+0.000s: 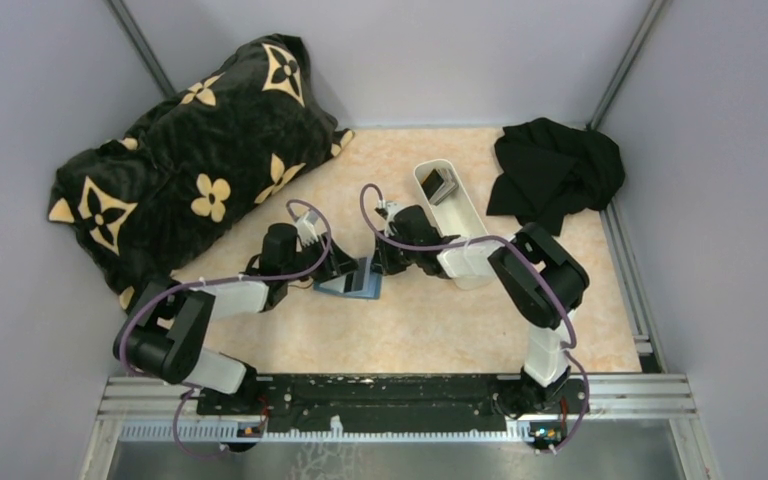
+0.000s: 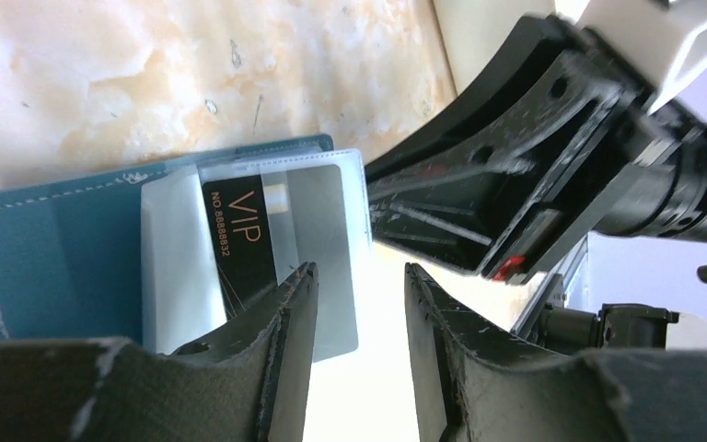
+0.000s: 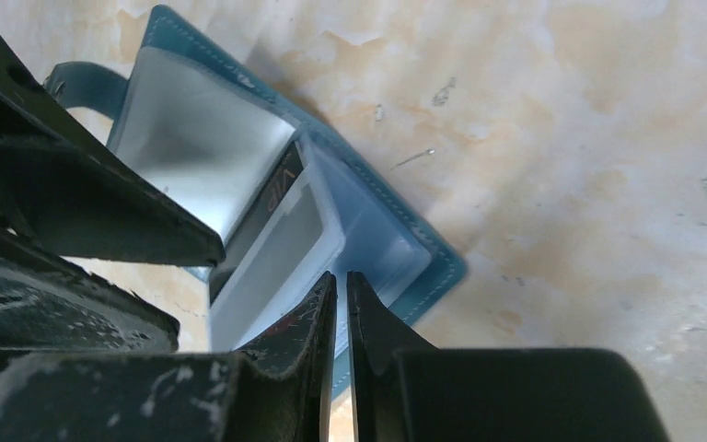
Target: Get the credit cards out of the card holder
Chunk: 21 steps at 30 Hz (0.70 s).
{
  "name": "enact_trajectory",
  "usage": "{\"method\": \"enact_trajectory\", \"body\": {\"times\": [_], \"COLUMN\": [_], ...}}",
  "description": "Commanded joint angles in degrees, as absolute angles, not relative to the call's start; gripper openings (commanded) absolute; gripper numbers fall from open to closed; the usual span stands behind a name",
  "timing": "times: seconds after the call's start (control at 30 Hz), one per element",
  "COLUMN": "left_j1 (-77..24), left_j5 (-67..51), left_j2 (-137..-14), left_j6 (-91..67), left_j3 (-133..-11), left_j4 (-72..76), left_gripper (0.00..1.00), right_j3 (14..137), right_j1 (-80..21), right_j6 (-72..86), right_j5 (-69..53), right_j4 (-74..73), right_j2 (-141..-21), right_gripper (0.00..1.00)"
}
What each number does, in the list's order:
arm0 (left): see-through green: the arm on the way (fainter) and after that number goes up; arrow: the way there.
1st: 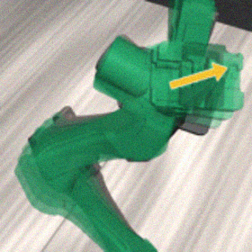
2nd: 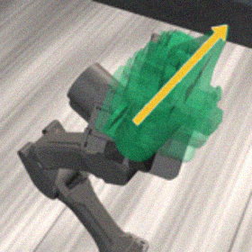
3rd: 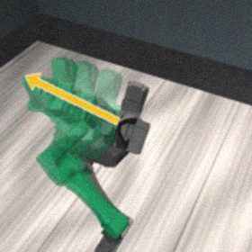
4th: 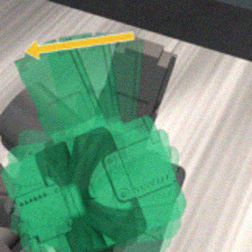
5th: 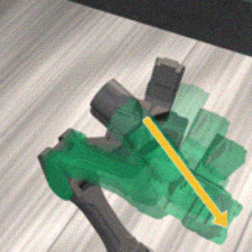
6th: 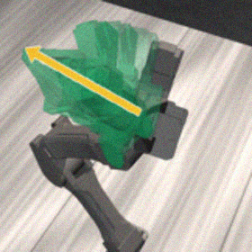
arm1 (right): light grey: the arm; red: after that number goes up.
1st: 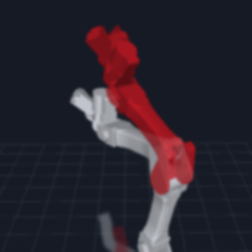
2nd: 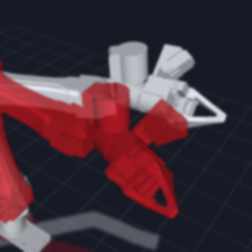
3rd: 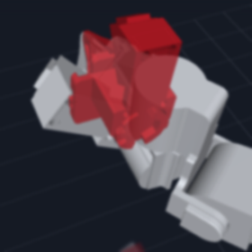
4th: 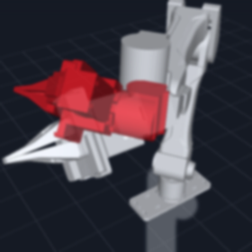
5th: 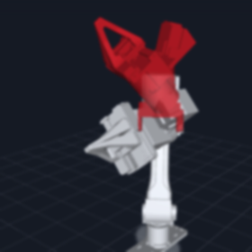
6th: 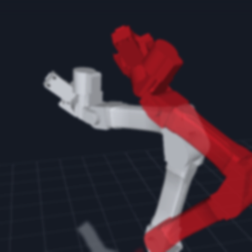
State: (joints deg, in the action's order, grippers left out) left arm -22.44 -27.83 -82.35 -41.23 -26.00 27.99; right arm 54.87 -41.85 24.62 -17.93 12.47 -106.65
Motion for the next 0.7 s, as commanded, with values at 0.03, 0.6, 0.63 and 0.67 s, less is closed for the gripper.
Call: {"method": "enact_trajectory", "body": {"times": [0.03, 0.6, 0.63, 0.67], "left_j1": [-23.53, -23.38, -23.34, -23.09], "left_j5": [-29.91, -26.60, -26.28, -26.26], "left_j2": [-86.64, -85.19, -85.12, -85.08], "left_j6": [-43.33, -41.40, -41.25, -41.14], "left_j3": [-25.49, -25.51, -25.37, -25.25], "left_j4": [34.12, 33.59, 33.43, 33.26], "left_gripper": [0.46, 0.46, 0.46, 0.46], "right_j3": [53.79, 56.50, 56.58, 56.83], "right_j1": [-40.25, -39.44, -39.91, -40.31], "right_j6": [24.85, 21.53, 21.58, 21.62], "right_j5": [-16.00, -14.30, -14.25, -14.21], "right_j4": [12.94, 7.51, 7.94, 8.28], "right_j2": [-105.50, -97.56, -98.13, -98.62], "right_gripper": [0.10, 0.08, 0.05, 0.02]}}
